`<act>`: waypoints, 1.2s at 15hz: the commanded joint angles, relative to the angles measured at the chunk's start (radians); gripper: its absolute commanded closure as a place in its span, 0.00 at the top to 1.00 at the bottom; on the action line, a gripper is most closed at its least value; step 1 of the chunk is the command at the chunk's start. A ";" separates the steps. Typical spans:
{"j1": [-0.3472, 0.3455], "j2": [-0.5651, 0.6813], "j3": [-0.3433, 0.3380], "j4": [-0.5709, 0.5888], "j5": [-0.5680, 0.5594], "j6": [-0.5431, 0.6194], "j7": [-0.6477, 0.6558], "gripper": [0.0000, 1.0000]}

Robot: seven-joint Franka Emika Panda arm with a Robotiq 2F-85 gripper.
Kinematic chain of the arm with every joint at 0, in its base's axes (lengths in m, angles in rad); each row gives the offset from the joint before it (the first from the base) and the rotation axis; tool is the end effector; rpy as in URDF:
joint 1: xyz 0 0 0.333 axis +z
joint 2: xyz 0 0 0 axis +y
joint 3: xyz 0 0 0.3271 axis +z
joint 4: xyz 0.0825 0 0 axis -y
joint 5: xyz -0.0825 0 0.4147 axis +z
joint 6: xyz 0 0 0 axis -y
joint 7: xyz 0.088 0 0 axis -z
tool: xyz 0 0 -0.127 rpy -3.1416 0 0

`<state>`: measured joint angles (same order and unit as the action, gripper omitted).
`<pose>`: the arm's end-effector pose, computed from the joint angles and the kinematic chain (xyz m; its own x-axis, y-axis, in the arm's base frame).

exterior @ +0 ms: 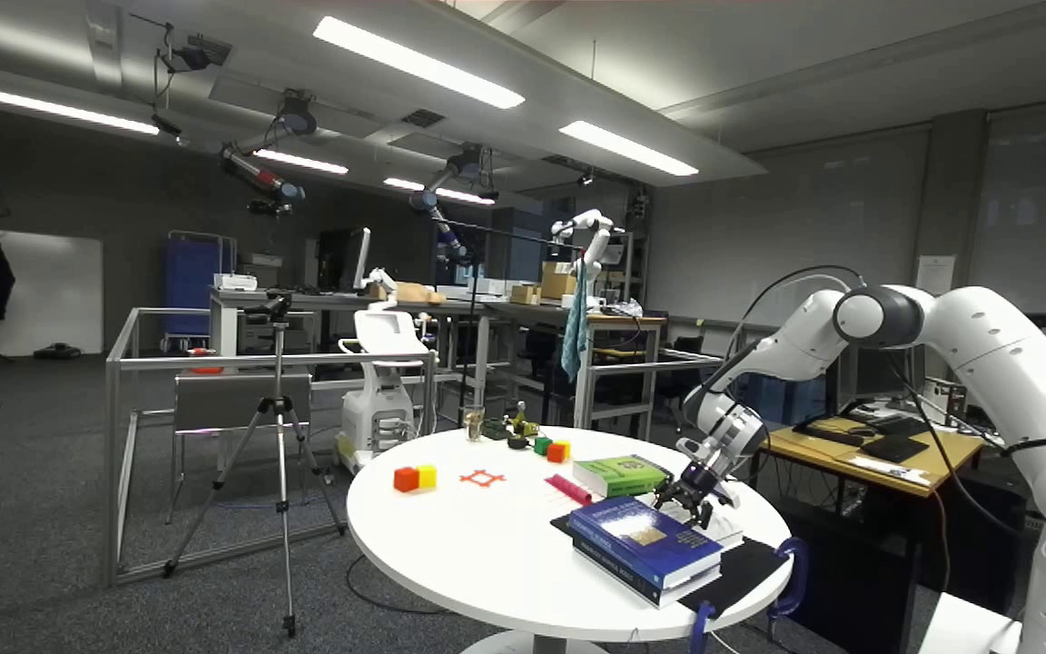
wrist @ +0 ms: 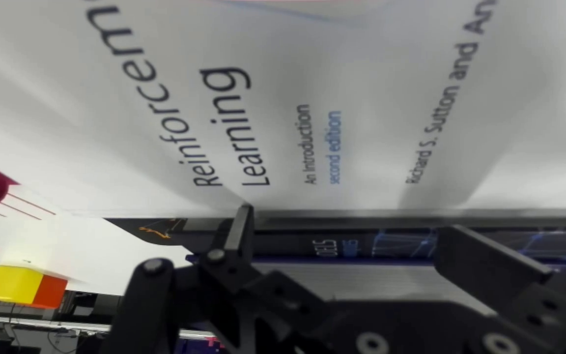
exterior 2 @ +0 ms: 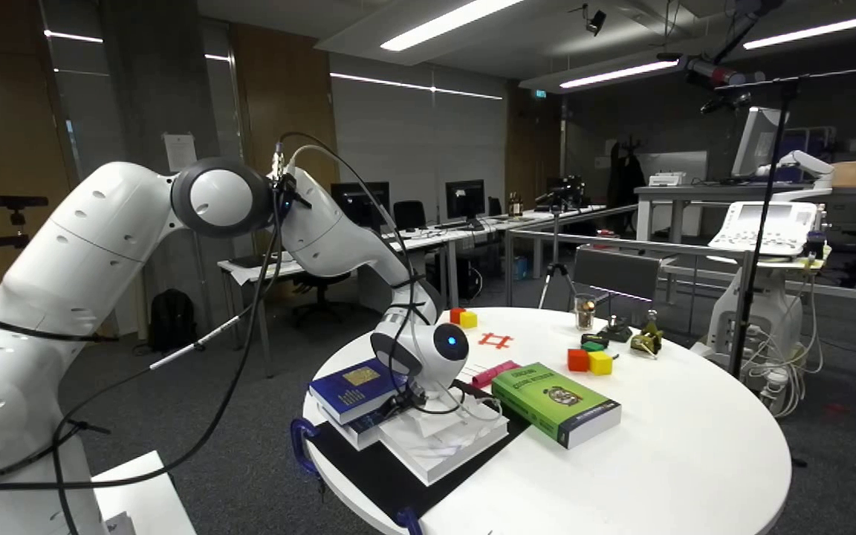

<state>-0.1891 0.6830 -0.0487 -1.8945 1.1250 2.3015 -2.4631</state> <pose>0.6188 -0.1172 0.0925 0.1503 0.7450 0.6499 0.9616 -0.2629 0.0790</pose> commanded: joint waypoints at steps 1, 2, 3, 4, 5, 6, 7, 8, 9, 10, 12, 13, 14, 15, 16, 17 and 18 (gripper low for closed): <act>0.001 0.014 0.024 0.013 0.006 -0.002 0.032 1.00; 0.002 0.016 0.026 0.014 0.006 -0.002 0.038 1.00; 0.004 0.017 0.027 0.014 0.004 -0.002 0.047 1.00; 0.006 0.018 0.029 0.014 0.003 -0.003 0.055 1.00; 0.009 0.019 0.032 0.013 0.003 -0.006 0.063 1.00; 0.010 0.020 0.036 0.012 0.004 -0.007 0.073 1.00; 0.012 0.021 0.040 0.011 0.003 -0.011 0.086 1.00; 0.012 0.023 0.046 0.012 0.004 -0.013 0.092 1.00; 0.013 0.024 0.050 0.013 0.004 -0.011 0.100 1.00; 0.014 0.025 0.053 0.014 0.003 -0.009 0.104 1.00; 0.013 0.024 0.052 0.018 0.002 -0.009 0.107 1.00; 0.011 0.021 0.051 0.017 0.001 -0.010 0.106 1.00; 0.009 0.017 0.048 0.017 0.000 -0.010 0.104 1.00; 0.007 0.015 0.047 0.017 -0.001 -0.011 0.100 1.00; 0.004 0.011 0.044 0.018 -0.003 -0.012 0.099 1.00; 0.001 0.007 0.040 0.018 -0.005 -0.013 0.101 1.00; -0.002 0.003 0.037 0.019 -0.006 -0.014 0.101 1.00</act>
<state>-0.1785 0.6973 -0.0059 -1.8849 1.1250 2.2993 -2.3790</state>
